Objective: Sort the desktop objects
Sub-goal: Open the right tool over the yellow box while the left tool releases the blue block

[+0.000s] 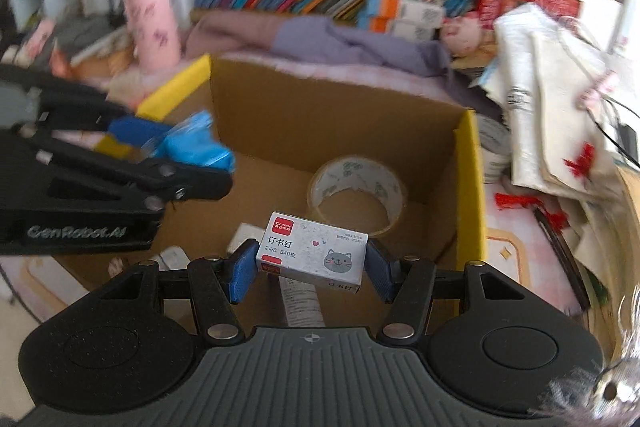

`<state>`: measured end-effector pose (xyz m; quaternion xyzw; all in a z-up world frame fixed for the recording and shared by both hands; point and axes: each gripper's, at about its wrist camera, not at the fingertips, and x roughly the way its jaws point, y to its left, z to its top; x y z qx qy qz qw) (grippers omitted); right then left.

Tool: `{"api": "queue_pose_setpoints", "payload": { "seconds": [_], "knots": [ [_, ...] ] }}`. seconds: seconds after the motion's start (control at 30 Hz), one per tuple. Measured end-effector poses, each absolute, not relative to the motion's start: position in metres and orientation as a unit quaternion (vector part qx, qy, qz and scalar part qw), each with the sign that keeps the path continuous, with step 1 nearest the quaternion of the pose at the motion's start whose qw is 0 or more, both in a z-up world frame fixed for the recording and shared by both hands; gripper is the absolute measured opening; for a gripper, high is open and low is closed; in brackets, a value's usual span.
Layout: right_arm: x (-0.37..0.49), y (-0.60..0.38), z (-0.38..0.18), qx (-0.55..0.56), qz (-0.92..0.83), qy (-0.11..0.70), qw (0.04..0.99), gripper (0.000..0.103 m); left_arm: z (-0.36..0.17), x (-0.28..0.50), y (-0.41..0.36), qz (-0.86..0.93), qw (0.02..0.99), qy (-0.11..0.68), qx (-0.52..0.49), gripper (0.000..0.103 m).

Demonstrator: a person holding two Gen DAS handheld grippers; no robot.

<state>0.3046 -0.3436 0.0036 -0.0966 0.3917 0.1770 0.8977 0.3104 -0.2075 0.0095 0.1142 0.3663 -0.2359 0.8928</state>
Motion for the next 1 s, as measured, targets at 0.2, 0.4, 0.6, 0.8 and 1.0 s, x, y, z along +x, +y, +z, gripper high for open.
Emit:
{"api": "queue_pose_setpoints", "payload": {
  "seconds": [0.2,0.4,0.6,0.8,1.0],
  "knots": [
    [0.326,-0.336,-0.004,-0.140,0.221,0.435,0.861,0.055,-0.002,0.329,-0.218,-0.243,0.874,0.396,0.143,0.038],
    [0.333,-0.331,-0.004,-0.177,0.228,0.448,0.846,0.055,-0.005,0.326,-0.220,-0.240,0.868,0.406,0.153,0.039],
    [0.333,-0.328,-0.007,-0.185,0.232,0.459,0.837,0.055,-0.007,0.325,-0.222,-0.245,0.862,0.412,0.163,0.042],
    [0.335,-0.328,-0.005,-0.179,0.230,0.459,0.839,0.057,-0.003,0.321,-0.221,-0.234,0.872,0.400,0.160,0.053],
    [0.326,-0.334,0.000,-0.155,0.212,0.442,0.858,0.061,0.011,0.310,-0.210,-0.203,0.895,0.369,0.144,0.079]
  ]
}}
